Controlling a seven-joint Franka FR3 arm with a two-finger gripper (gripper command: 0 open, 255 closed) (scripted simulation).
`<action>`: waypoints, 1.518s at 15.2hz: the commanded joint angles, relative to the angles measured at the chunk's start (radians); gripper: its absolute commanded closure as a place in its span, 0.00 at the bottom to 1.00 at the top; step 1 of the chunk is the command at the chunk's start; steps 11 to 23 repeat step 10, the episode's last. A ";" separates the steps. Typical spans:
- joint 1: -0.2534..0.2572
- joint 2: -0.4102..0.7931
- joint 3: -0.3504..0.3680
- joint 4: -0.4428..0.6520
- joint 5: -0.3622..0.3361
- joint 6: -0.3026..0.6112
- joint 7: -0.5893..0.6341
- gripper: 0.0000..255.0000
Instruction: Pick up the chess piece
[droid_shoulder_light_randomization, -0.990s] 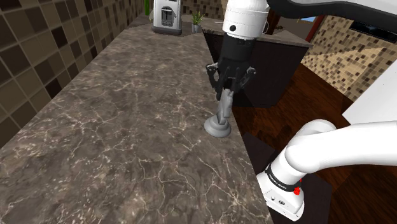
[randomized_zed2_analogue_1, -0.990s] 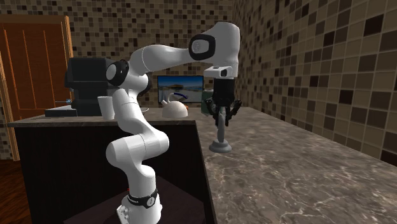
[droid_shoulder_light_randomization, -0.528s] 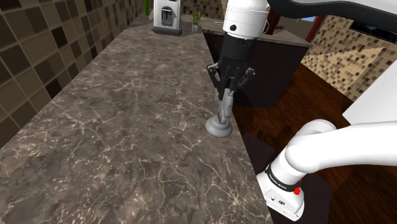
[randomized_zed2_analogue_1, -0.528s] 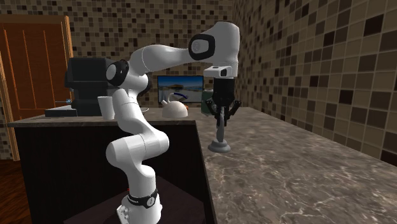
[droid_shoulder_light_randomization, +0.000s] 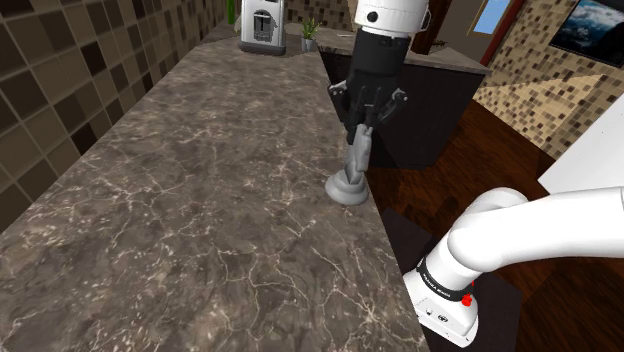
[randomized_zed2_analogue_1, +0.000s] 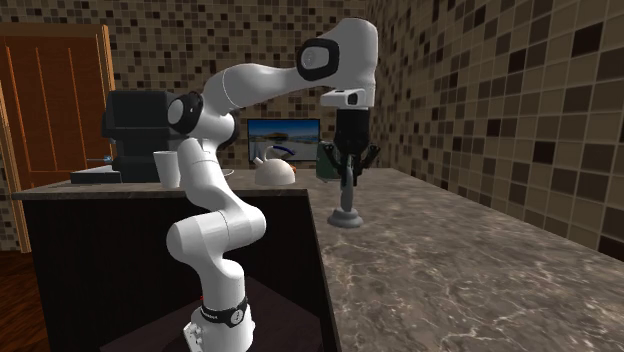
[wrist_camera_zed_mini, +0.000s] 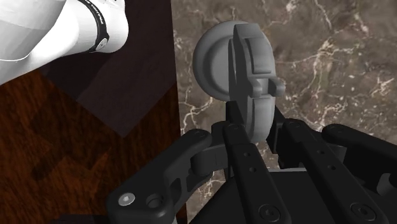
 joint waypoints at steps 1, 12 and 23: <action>-0.002 0.010 -0.005 0.035 -0.005 -0.025 0.003 1.00; -0.013 0.057 -0.014 0.166 -0.020 -0.110 0.019 1.00; -0.013 0.057 -0.014 0.166 -0.020 -0.110 0.019 1.00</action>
